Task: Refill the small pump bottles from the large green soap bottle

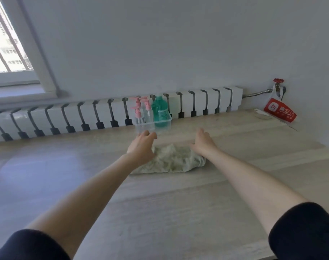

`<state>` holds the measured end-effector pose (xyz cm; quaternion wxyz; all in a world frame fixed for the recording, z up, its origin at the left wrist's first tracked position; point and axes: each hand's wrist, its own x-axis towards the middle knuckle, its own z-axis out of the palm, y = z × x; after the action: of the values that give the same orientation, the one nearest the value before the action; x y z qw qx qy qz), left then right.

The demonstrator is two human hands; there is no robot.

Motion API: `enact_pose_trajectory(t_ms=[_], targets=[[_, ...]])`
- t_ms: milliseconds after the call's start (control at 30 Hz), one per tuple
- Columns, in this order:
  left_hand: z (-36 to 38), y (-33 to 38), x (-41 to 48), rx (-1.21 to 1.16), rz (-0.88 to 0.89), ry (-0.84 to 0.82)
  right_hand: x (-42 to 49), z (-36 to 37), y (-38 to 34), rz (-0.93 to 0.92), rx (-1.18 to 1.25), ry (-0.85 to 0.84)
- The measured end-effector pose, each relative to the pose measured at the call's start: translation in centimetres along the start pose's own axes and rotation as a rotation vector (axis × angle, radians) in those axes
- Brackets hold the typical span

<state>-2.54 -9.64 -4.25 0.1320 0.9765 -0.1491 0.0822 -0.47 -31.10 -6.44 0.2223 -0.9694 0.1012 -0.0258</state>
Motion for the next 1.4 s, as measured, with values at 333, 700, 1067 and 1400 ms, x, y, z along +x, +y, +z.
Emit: enact_pose_trajectory(t_ms=[333,700,1067,1400], targets=[[1.7,-0.4,-1.0,-0.008,0.085,-0.514,-1.3,-1.3,-1.9,0.242,0.015,-0.581],[1.6,-2.2,-1.8,-0.105,0.035,-0.49,-0.2,-4.3,-1.0,0.362,0.079,-0.548],[-1.9,-4.2,-1.3,-0.233,-0.275,-0.193,-2.7,-2.7,-11.9,0.156,0.665,-0.657],[-0.8,-5.6,-2.2,-0.186,-0.318,-0.043,-3.1,3.1,-9.6,0.022,-0.075,-0.327]])
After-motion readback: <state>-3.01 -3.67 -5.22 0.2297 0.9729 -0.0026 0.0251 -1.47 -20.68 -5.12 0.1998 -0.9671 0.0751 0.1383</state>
